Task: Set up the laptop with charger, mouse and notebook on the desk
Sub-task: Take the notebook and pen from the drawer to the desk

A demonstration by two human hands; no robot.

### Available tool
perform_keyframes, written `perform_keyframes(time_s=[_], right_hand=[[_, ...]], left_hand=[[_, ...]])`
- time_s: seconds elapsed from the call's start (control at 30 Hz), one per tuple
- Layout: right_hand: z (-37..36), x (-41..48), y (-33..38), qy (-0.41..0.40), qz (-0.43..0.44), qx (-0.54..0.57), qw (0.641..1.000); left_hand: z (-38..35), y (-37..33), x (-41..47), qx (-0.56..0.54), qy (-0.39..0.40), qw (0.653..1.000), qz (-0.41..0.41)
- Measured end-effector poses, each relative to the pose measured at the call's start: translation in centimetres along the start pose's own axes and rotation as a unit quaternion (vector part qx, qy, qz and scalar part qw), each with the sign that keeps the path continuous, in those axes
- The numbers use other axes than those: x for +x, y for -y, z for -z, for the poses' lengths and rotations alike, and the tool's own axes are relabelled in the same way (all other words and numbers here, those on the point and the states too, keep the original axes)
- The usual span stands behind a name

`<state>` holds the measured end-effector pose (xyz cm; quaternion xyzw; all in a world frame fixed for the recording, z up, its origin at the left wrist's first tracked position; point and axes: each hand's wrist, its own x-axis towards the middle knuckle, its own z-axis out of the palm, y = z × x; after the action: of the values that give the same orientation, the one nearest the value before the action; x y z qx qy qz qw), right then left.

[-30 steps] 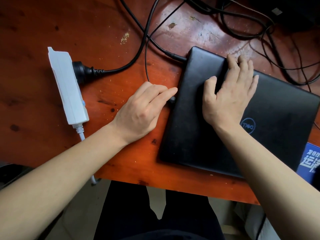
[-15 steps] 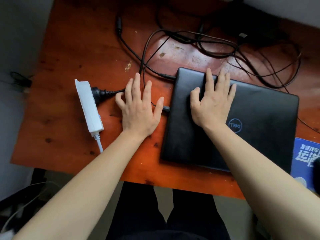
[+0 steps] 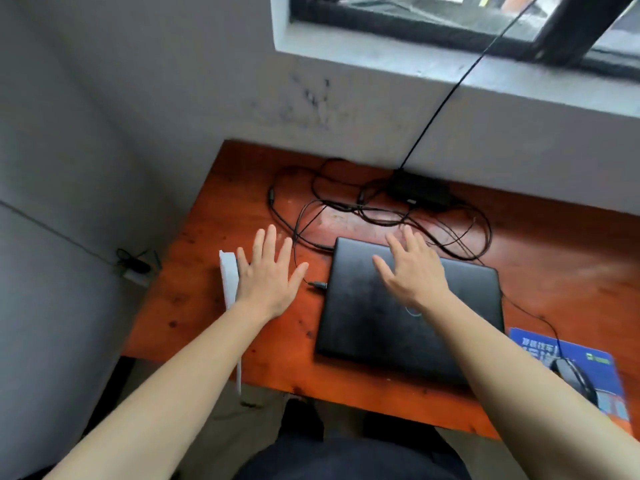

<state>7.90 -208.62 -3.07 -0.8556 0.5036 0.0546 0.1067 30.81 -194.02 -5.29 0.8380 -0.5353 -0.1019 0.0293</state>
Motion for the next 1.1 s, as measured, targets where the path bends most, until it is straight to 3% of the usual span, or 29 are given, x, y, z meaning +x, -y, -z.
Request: perform_keyframes(time_s=[0.17, 0.3, 0.43, 0.5, 0.6, 0.77, 0.87, 1.07, 1.1], right_hand=[[8.8, 2.4, 0.6, -0.117, 0.072, 0.0, 0.991], [14.1, 2.2, 1.6, -0.175, 0.154, 0.02, 0.972], [16.2, 1.2, 4.0, -0.195, 0.251, 0.063, 0.946], [16.5, -0.2, 7.1, -0.179, 0.322, 0.083, 0.926], [16.6, -2.0, 11.3, -0.16, 0.365, 0.109, 0.911], [16.1, -11.0, 22.5, -0.116, 0.495, 0.142, 0.849], [15.1, -20.8, 29.3, -0.074, 0.584, 0.149, 0.794], [11.9, -39.5, 38.1, -0.033, 0.706, 0.132, 0.695], [11.7, -40.5, 38.7, -0.028, 0.711, 0.135, 0.69]], left_hand=[[10.0, -1.1, 0.0, 0.034, -0.148, 0.987, 0.048], [15.8, -2.5, -3.1, 0.028, -0.247, 0.959, 0.136], [18.8, -3.4, -8.4, 0.024, -0.306, 0.93, 0.202], [19.9, -3.3, -13.2, 0.038, -0.329, 0.903, 0.275], [21.0, -2.9, -19.4, 0.062, -0.33, 0.881, 0.334], [22.0, -1.0, -36.5, 0.116, -0.317, 0.819, 0.463], [21.5, -0.8, -49.4, 0.141, -0.32, 0.752, 0.559], [18.8, -2.7, -68.8, 0.149, -0.3, 0.655, 0.678], [18.4, -2.7, -69.7, 0.151, -0.296, 0.651, 0.682]])
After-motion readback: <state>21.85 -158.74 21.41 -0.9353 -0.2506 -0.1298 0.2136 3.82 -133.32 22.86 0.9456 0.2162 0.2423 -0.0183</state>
